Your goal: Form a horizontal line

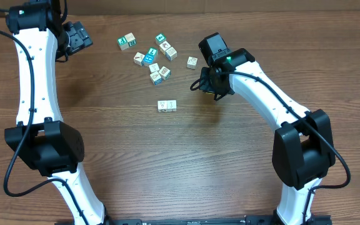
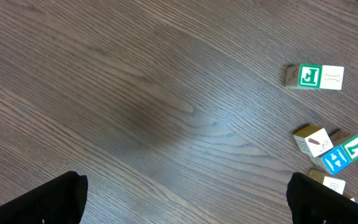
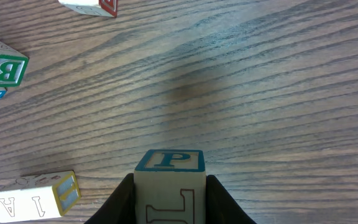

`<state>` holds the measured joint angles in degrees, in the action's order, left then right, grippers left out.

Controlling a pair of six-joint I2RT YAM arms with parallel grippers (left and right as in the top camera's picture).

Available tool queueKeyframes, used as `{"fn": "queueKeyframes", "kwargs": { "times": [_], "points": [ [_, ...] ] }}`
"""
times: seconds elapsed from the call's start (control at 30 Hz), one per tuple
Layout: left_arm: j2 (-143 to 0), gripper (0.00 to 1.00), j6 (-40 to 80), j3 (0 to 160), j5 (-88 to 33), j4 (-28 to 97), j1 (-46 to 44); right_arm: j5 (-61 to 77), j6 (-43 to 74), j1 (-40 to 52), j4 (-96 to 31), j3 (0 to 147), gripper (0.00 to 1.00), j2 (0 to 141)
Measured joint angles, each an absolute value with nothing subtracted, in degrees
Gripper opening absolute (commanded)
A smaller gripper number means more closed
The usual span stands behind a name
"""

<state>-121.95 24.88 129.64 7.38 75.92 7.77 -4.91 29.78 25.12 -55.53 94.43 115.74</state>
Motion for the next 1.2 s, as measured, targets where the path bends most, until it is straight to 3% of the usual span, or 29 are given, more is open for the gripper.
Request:
{"fn": "queueKeyframes", "kwargs": {
  "times": [1.2],
  "points": [
    [-121.95,1.0,24.88,129.64,7.38,75.92,7.77,-6.92,29.8,25.12,-55.05,94.43,0.26,115.74]
  ]
}}
